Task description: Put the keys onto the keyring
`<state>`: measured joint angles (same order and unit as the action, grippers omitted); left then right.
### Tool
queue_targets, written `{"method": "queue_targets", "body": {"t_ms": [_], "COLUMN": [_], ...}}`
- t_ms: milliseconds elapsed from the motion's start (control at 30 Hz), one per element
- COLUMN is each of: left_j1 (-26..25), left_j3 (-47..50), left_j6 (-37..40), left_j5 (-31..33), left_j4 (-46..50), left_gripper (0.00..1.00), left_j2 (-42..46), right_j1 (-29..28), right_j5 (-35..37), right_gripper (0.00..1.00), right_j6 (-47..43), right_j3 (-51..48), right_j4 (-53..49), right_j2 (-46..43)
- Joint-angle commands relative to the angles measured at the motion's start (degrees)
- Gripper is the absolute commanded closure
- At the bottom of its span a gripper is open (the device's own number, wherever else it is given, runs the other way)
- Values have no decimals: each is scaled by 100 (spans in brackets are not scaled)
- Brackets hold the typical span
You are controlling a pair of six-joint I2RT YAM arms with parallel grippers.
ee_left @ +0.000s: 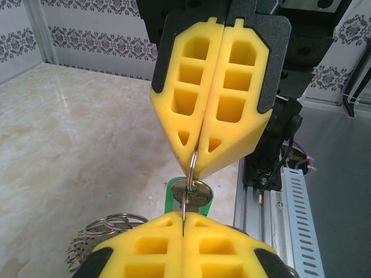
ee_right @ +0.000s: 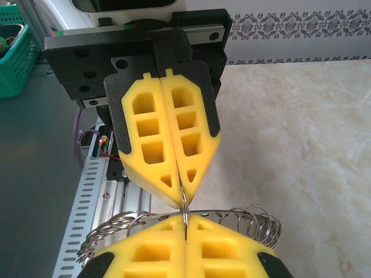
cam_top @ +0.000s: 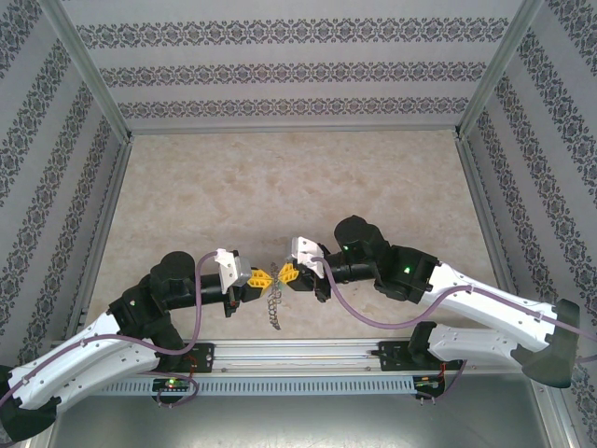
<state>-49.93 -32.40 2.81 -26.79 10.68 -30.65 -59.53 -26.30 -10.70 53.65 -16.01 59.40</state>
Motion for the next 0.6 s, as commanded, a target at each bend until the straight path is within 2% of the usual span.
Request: {"method": "queue_targets", "body": {"t_ms": [0, 567], "left_j1": [-69, -69], "left_j3": [-73, -72], "left_j6": [106, 110], "left_j5": [-58, -53], "left_j4": [-384, -382], "left_gripper": [100, 100], "left_j2": [86, 99], "right_j1": [-58, -59], "right_j5": [36, -15], "right_gripper": [100, 100], "right_j6": [16, 27], "right_j3": [67, 66], "right_j4": [118, 160], "right_j2": [-40, 41]}}
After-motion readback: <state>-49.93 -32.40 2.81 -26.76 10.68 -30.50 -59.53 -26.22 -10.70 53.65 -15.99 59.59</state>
